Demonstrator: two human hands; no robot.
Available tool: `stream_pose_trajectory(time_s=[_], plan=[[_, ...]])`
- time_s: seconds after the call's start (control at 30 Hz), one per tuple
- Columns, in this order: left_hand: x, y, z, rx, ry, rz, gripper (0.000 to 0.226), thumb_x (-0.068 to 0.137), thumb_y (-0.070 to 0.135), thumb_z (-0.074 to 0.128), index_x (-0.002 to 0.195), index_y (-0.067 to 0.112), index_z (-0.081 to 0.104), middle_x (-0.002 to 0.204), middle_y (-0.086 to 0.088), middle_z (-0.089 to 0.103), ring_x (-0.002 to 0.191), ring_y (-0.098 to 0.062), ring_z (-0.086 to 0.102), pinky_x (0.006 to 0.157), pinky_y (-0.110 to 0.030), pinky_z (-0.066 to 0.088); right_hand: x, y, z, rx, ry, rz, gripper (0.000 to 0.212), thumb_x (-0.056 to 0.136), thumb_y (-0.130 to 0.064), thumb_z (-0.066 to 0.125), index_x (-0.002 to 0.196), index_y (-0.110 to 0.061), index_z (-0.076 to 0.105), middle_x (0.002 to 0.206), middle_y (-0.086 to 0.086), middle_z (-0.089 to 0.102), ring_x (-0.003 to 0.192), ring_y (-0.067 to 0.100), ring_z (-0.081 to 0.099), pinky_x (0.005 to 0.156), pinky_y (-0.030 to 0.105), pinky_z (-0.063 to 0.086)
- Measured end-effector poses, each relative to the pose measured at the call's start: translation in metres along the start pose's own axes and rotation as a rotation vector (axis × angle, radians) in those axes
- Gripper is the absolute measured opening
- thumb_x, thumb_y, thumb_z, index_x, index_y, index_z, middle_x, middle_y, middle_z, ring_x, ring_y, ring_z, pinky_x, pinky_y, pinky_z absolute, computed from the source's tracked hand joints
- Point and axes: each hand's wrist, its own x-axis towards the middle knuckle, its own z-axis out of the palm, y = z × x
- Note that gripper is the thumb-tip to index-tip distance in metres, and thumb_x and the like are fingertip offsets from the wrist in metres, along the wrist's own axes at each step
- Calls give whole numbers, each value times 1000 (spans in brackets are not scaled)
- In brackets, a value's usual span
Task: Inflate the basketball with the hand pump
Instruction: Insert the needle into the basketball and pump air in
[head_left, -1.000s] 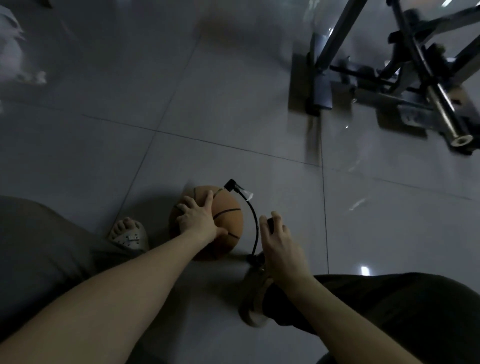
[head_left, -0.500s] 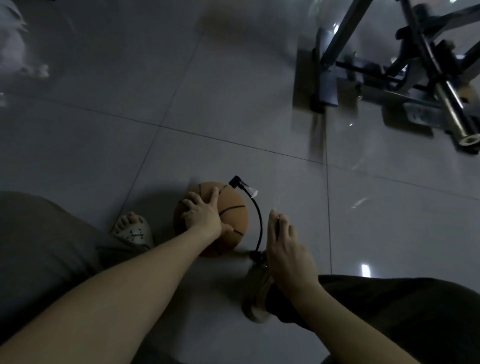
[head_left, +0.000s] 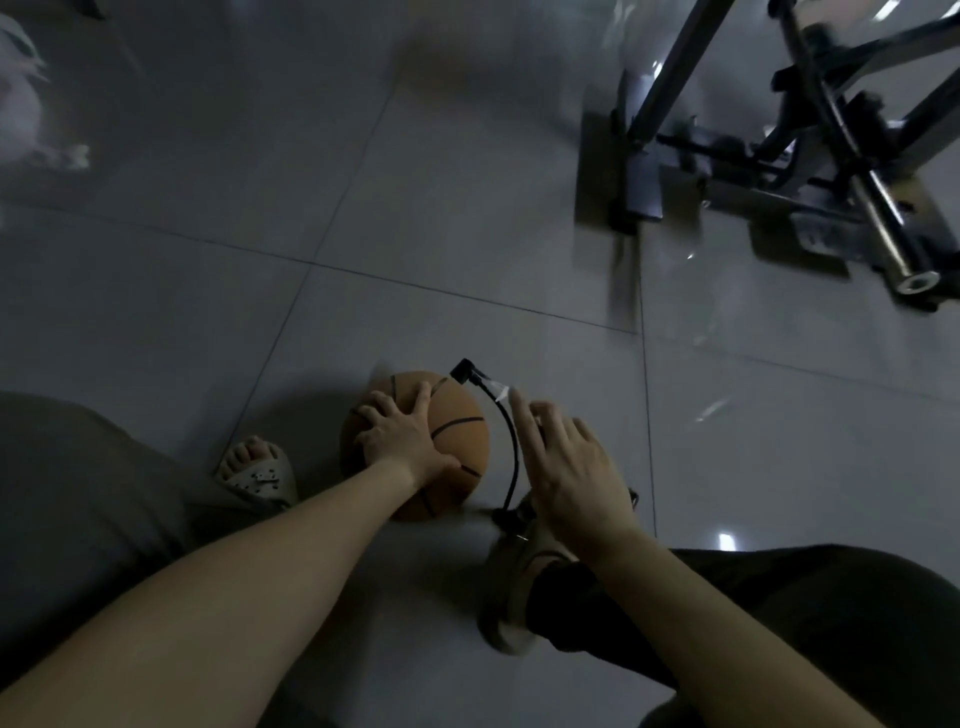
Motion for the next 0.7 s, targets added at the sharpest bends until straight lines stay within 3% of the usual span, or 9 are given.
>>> stream_pose_trajectory(time_s=[0.1,0.17,0.27,0.47,0.6,0.7], plan=[[-3,-4,0,-17,-2,9,129,67,80,67,157,37,-14,159,-33,-4,144,-57,9,103,-63,41,2,6,-33,-45,163,-72,68,83,-4,58,146,7,36,113,17,59,86,25,57,82,37,53],[-4,-4,0,-19,-2,13,129,67,81,67,157,37,-14,160,-33,-4,145,-57,8,103,-63,41,-3,8,-36,-100,179,-9,57,87,-8,59,141,5,45,111,15,62,89,26,60,85,40,50],[-6,-5,-1,-9,-11,14,129,68,81,67,157,36,-15,160,-34,-4,145,-56,8,103,-63,41,-11,1,-19,-96,124,209,48,83,-13,64,129,-6,51,110,11,60,94,28,59,91,43,46],[-3,-2,-3,-15,-18,-18,129,68,78,71,157,38,-13,160,-32,-4,145,-55,8,102,-63,42,-21,-29,34,-54,-26,220,51,77,-18,63,125,-8,48,109,14,50,94,33,50,92,47,42],[-1,-1,-3,-23,-5,-23,129,66,78,71,157,39,-12,160,-31,-3,146,-55,8,102,-63,42,-25,-47,62,-28,-127,123,49,77,-22,66,121,-9,49,105,14,49,91,33,48,88,46,42],[0,0,-1,-25,3,-19,131,66,79,71,157,38,-13,161,-30,-4,146,-55,7,101,-64,43,-27,-69,79,-23,-199,-35,56,79,-27,66,127,-7,46,112,18,50,99,38,48,94,50,40]])
